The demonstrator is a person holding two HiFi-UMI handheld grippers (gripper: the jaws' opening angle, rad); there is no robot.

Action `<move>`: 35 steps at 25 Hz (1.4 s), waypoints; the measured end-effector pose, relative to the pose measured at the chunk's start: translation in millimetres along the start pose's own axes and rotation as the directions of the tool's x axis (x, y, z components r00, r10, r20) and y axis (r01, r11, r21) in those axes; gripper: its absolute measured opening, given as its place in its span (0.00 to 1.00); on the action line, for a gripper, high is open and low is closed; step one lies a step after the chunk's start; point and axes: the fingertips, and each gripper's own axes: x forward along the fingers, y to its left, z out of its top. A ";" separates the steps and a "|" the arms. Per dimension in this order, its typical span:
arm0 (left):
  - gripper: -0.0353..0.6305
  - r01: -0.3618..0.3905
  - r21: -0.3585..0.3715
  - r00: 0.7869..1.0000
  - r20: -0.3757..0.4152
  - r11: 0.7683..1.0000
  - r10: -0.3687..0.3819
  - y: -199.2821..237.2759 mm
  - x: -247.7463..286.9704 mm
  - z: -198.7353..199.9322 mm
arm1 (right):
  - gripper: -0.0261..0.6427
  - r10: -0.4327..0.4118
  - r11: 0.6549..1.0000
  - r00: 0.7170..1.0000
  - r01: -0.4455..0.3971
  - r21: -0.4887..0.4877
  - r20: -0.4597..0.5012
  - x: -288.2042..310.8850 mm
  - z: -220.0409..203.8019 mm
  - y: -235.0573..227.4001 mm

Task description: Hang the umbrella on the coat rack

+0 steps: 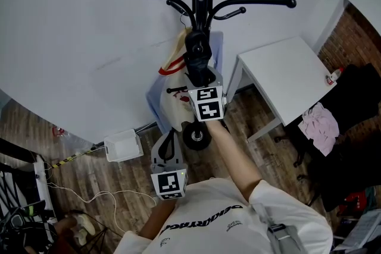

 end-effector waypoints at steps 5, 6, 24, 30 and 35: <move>0.05 -0.004 0.025 1.000 0.007 1.000 0.004 2.2 -0.6 -0.9 | 0.47 -0.009 1.000 0.995 0.012 -0.022 0.101 1.7 0.6 -7.6; 0.05 -0.006 0.025 1.000 0.006 1.000 0.005 2.5 -0.4 -1.5 | 0.47 -0.004 1.000 0.993 0.007 -0.021 0.120 1.4 1.0 -7.7; 0.05 0.001 0.030 1.000 -0.002 1.000 -0.001 0.4 -1.7 -5.1 | 0.55 0.145 0.988 0.977 -0.133 -0.084 0.158 -8.6 -1.2 2.2; 0.05 0.001 0.034 1.000 0.005 0.999 -0.001 -3.6 -3.3 -4.0 | 0.55 0.145 0.988 0.972 -0.134 -0.073 0.184 -21.9 4.0 -2.7; 0.05 -0.003 0.028 1.000 0.007 1.000 0.003 -7.2 -7.9 -3.3 | 0.55 0.177 0.983 0.966 -0.163 -0.088 0.189 -40.1 4.6 -3.8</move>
